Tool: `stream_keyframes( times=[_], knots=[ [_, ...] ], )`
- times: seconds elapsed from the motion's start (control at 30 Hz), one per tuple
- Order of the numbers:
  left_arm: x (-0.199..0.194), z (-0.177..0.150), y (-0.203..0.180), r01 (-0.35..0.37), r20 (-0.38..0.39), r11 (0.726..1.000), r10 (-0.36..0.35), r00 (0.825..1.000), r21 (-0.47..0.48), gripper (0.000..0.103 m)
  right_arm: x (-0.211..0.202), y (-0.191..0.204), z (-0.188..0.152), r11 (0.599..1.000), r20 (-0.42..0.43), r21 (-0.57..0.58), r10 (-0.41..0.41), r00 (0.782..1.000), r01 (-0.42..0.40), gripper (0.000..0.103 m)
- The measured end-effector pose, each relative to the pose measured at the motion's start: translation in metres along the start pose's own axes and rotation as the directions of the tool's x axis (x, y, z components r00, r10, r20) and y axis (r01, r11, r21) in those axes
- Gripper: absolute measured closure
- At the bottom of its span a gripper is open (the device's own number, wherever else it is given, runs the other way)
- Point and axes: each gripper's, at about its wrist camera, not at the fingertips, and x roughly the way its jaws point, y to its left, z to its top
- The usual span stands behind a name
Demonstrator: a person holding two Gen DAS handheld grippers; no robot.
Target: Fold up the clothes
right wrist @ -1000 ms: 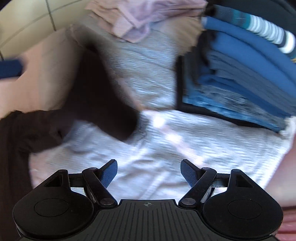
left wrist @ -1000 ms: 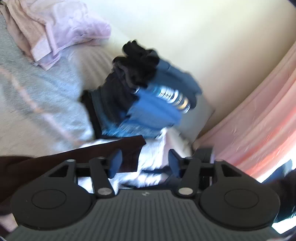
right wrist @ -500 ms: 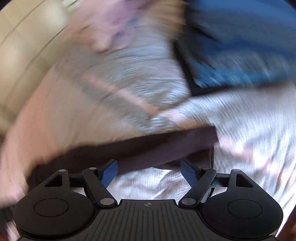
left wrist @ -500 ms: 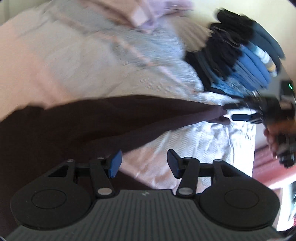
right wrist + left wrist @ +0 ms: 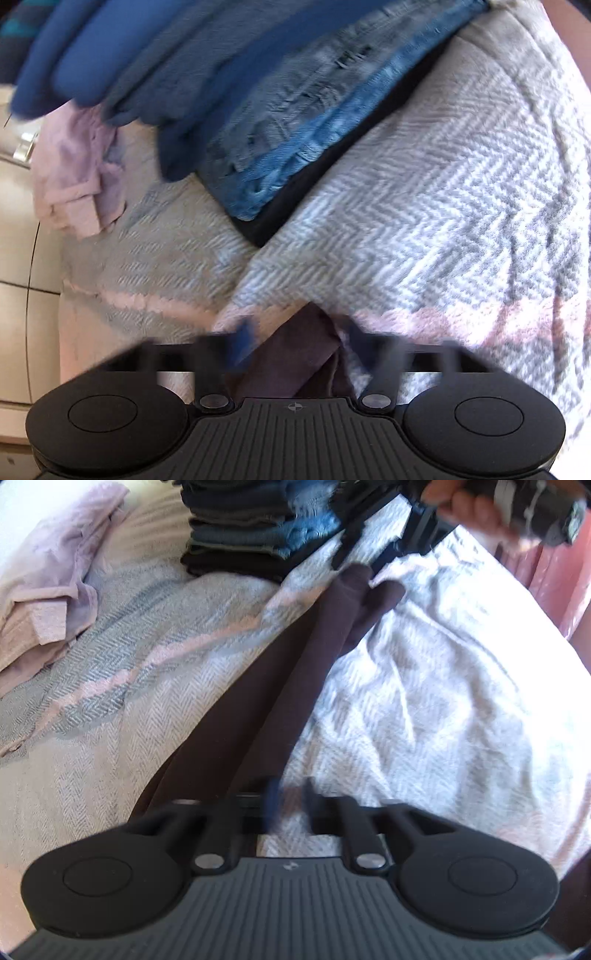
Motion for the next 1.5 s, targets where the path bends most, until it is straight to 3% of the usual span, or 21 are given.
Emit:
stream_keyframes(
  times=[0.13, 0.27, 0.33, 0.4, 0.47, 0.53, 0.57, 0.67, 0.8, 0.83, 0.9, 0.93, 0.97, 1.03, 1.1, 1.23, 1.27, 1.3, 1.33, 1.43, 1.5],
  knots=[
    [-0.008, -0.003, 0.006, 0.018, 0.011, 0.999, -0.017, 1.000, -0.028, 0.103, -0.001, 0.011, 0.005, 0.999, -0.028, -0.050, 0.001, 1.000, -0.003, 0.096],
    [-0.023, 0.004, 0.022, 0.006, 0.068, 0.994, 0.001, 0.998, -0.108, 0.103, -0.014, 0.034, 0.009, 0.994, -0.012, -0.107, 0.028, 1.000, -0.029, 0.098],
    [-0.041, 0.007, 0.038, -0.026, 0.122, 0.985, 0.047, 0.991, -0.170, 0.103, -0.026, 0.058, 0.015, 0.984, 0.005, -0.153, 0.095, 0.995, -0.093, 0.098],
    [-0.065, 0.011, 0.052, -0.068, 0.191, 0.974, 0.111, 0.975, -0.217, 0.103, -0.047, 0.091, 0.022, 0.950, 0.046, -0.239, 0.217, 0.975, -0.200, 0.099],
    [-0.081, 0.015, 0.053, -0.072, 0.234, 0.970, 0.127, 0.964, -0.231, 0.103, -0.078, 0.122, 0.025, 0.886, 0.100, -0.372, 0.335, 0.937, -0.277, 0.103],
    [-0.081, 0.016, 0.043, -0.041, 0.241, 0.976, 0.094, 0.966, -0.216, 0.103, -0.106, 0.140, 0.024, 0.824, 0.158, -0.496, 0.396, 0.904, -0.274, 0.103],
    [-0.082, 0.017, 0.038, -0.025, 0.245, 0.978, 0.077, 0.966, -0.208, 0.103, -0.115, 0.141, 0.022, 0.807, 0.174, -0.535, 0.395, 0.902, -0.250, 0.103],
    [-0.065, 0.014, 0.015, -0.014, 0.199, 0.988, 0.046, 0.979, -0.156, 0.102, -0.104, 0.115, 0.013, 0.833, 0.152, -0.523, 0.299, 0.942, -0.180, 0.103],
    [-0.024, 0.006, 0.004, -0.106, 0.099, 0.990, 0.115, 0.988, -0.095, 0.075, -0.049, 0.069, 0.006, 0.922, -0.013, -0.352, 0.167, 0.986, -0.161, 0.103],
    [-0.014, 0.004, 0.004, -0.130, 0.079, 0.988, 0.137, 0.987, -0.084, 0.074, -0.037, 0.064, 0.005, 0.928, -0.041, -0.340, 0.146, 0.988, -0.151, 0.099],
    [0.004, 0.002, 0.006, -0.165, 0.043, 0.984, 0.168, 0.985, -0.062, 0.071, -0.025, 0.056, 0.004, 0.932, -0.062, -0.330, 0.140, 0.988, -0.153, 0.078],
    [0.012, 0.002, 0.010, -0.171, 0.028, 0.984, 0.172, 0.985, -0.053, 0.071, -0.019, 0.054, 0.003, 0.931, -0.066, -0.329, 0.145, 0.987, -0.158, 0.049],
    [0.018, 0.003, 0.013, -0.173, 0.017, 0.984, 0.174, 0.985, -0.043, 0.071, -0.014, 0.055, 0.001, 0.926, -0.058, -0.336, 0.160, 0.985, -0.170, 0.035],
    [0.026, 0.004, 0.018, -0.161, 0.008, 0.986, 0.161, 0.987, -0.035, 0.071, 0.001, 0.065, 0.001, 0.920, -0.048, -0.350, 0.173, 0.984, -0.179, 0.035],
    [0.026, 0.003, 0.019, -0.145, 0.010, 0.989, 0.146, 0.989, -0.033, 0.098, 0.017, 0.075, 0.002, 0.919, -0.032, -0.351, 0.179, 0.983, -0.178, 0.035],
    [0.012, 0.000, 0.021, -0.117, 0.043, 0.992, 0.119, 0.992, -0.042, 0.100, 0.051, 0.091, 0.007, 0.943, 0.007, -0.296, 0.160, 0.987, -0.151, 0.036],
    [0.005, 0.000, 0.023, -0.125, 0.057, 0.990, 0.128, 0.990, -0.057, 0.101, 0.058, 0.095, 0.008, 0.952, 0.014, -0.276, 0.146, 0.989, -0.136, 0.039],
    [-0.002, -0.001, 0.025, -0.133, 0.070, 0.989, 0.138, 0.988, -0.072, 0.101, 0.061, 0.100, 0.007, 0.954, 0.019, -0.278, 0.124, 0.992, -0.114, 0.052],
    [-0.009, -0.002, 0.027, -0.140, 0.083, 0.986, 0.147, 0.986, -0.088, 0.101, 0.064, 0.106, 0.006, 0.955, 0.023, -0.282, 0.102, 0.995, -0.091, 0.094],
    [-0.032, -0.004, 0.034, -0.171, 0.132, 0.975, 0.190, 0.973, -0.139, 0.101, 0.054, 0.137, 0.003, 0.911, -0.012, -0.361, 0.207, 0.978, -0.197, 0.098],
    [-0.053, -0.001, 0.042, -0.214, 0.184, 0.959, 0.248, 0.951, -0.187, 0.101, 0.029, 0.157, 0.003, 0.845, -0.002, -0.428, 0.356, 0.934, -0.323, 0.098]
  ],
)
